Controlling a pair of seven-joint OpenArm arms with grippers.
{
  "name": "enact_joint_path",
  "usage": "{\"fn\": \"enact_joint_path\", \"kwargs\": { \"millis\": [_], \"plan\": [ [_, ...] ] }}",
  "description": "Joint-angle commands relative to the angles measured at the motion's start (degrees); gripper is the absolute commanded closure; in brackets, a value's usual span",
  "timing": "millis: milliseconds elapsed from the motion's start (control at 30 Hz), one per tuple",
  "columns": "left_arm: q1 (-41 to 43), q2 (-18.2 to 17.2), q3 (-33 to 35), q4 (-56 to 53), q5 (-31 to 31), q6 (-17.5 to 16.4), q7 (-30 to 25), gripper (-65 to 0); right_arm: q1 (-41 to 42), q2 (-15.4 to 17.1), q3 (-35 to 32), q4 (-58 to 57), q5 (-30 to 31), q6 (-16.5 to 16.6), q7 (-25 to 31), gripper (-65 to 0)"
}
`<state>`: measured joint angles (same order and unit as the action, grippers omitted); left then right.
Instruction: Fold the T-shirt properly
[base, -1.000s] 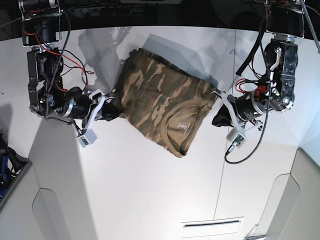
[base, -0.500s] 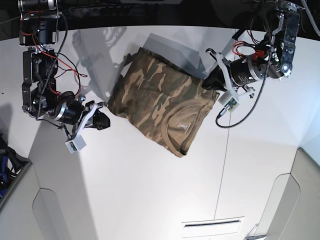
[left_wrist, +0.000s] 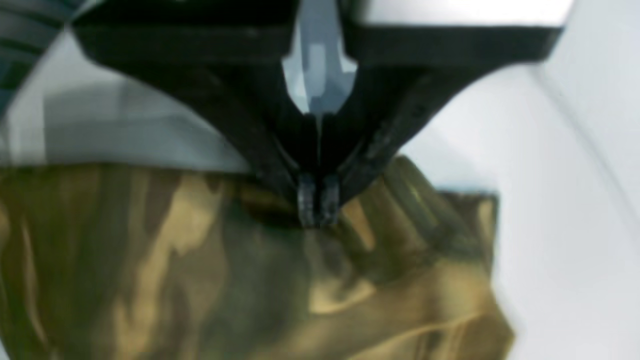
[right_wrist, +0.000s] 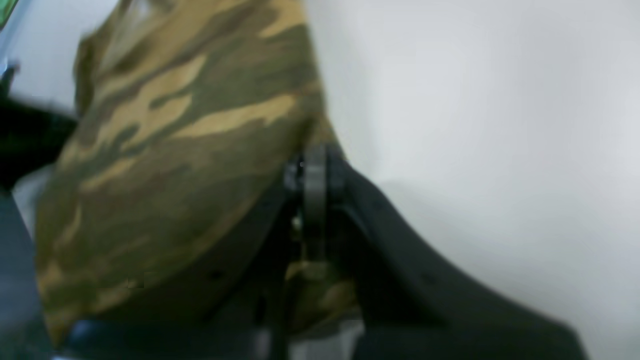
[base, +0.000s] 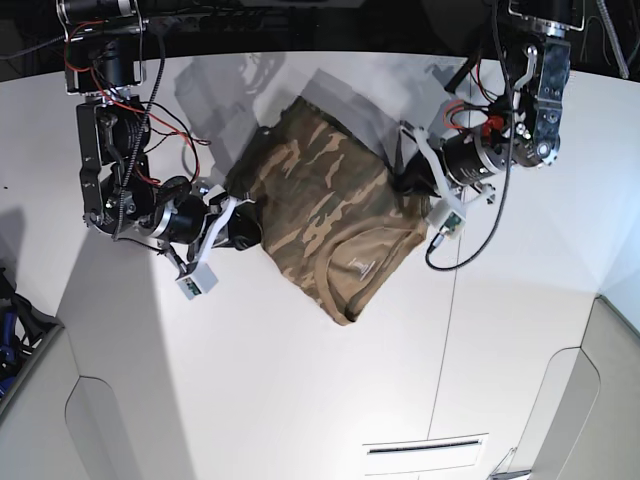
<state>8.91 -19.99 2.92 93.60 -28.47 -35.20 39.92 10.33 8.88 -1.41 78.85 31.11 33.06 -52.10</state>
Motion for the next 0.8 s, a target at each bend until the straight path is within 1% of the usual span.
{"fn": "enact_joint_path", "kwargs": {
  "millis": [0, 133, 300, 433, 533, 633, 767],
  "plan": [
    [-2.3, -0.5, -0.4, -0.4, -0.4, -0.1, -1.2, -0.6, 1.2, 0.3, -0.1, 0.7, 1.0, 0.3, 1.0, 0.0],
    [-9.1, -0.5, -0.4, -7.6, 0.2, 0.1, -2.3, -0.6, 0.7, 0.3, -0.1, 0.7, 1.3, 0.2, -0.2, 0.0],
    [-17.6, 1.0, -0.2, -18.6, 0.2, 0.0, -2.8, -0.6, -0.9, 0.2, -0.1, 0.8, 6.7, 0.2, -2.2, 0.0],
    [-22.3, 2.4, -0.2, -24.3, 0.3, 0.0, -2.8, -0.6, -3.4, -1.7, -0.1, 0.8, 7.3, 0.4, -2.5, 0.0],
    [-23.5, 2.4, -0.3, -25.0, 0.2, 0.0, -2.1, -0.6, -5.4, -4.3, -0.1, 0.8, 7.3, 0.4, -2.8, 0.0],
    [-23.7, 1.9, -0.3, -24.5, -0.1, 0.0, -0.5, -0.6, -6.1, -5.9, -0.1, 0.8, 6.8, 0.4, -3.2, 0.0],
    [-23.6, -0.1, -0.3, -22.5, -2.6, 0.1, 0.4, 0.0, -5.9, -5.7, 0.2, 0.9, 5.4, 0.4, -3.2, 0.0]
  ]
}}
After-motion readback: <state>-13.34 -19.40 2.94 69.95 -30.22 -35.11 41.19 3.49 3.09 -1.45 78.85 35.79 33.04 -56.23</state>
